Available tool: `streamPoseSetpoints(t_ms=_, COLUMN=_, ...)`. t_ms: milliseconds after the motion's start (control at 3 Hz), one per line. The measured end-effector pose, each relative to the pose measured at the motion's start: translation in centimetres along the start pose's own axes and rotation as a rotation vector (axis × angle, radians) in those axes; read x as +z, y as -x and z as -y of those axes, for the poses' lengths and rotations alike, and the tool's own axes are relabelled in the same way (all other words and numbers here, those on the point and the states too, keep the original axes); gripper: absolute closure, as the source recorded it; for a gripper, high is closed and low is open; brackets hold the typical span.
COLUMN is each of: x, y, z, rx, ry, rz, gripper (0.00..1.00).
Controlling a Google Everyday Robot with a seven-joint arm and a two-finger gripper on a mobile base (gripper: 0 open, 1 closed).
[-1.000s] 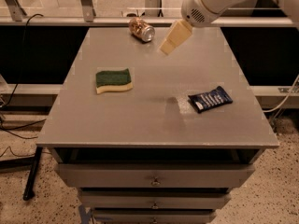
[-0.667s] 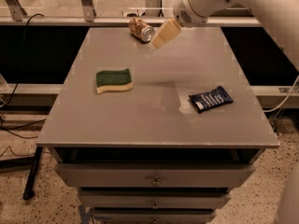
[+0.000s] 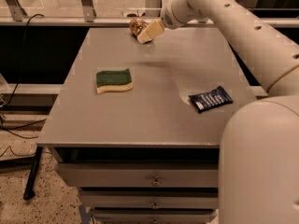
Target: Move orange can near sponge
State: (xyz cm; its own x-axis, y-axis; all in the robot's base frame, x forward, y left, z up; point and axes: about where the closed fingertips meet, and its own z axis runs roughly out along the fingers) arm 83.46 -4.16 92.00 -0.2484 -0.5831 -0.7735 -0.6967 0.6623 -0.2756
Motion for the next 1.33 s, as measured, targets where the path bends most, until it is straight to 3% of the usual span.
streamPoseSetpoints(t_ms=333, x=3.9, y=-0.2, z=0.5, rx=0.068, ry=-0.012, rz=-0.002, gripper=0.00)
streamPoseSetpoints(t_ms=1000, x=9.0, y=-1.2, z=0.2, rx=0.185, ry=0.016, rz=-0.006, gripper=0.00)
streamPoseSetpoints(t_ms=1333, x=10.7, y=-0.8, z=0.3, rx=0.232, ry=0.034, rz=0.016, gripper=0.26)
